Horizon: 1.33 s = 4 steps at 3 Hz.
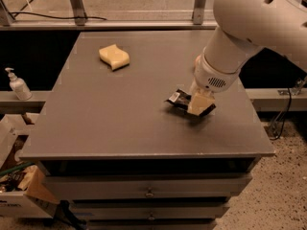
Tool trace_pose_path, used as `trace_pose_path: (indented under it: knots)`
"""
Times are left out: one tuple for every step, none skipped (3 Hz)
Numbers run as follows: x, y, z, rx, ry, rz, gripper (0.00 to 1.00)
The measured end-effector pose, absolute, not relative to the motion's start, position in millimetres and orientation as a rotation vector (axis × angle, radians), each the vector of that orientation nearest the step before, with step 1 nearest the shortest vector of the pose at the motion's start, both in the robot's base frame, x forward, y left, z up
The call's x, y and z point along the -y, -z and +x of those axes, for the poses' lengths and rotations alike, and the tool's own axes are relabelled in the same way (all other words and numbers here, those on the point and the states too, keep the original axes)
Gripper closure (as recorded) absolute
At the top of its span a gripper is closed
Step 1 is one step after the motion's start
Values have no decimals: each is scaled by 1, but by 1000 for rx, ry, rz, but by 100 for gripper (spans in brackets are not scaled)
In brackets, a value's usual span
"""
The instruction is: Move rxbar chocolate near orange
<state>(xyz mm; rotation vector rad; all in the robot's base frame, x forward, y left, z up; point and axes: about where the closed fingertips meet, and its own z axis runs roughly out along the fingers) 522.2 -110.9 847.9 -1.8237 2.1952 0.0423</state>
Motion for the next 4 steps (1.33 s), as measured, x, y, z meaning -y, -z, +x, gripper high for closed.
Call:
trace_pose_path:
  knots:
    - [157, -871, 535, -2249, 73, -1714, 100]
    - [157, -871, 535, -2249, 73, -1714, 100]
    - [161, -868, 530, -2271, 76, -1698, 100]
    - [179, -859, 534, -2330, 111, -1611, 100]
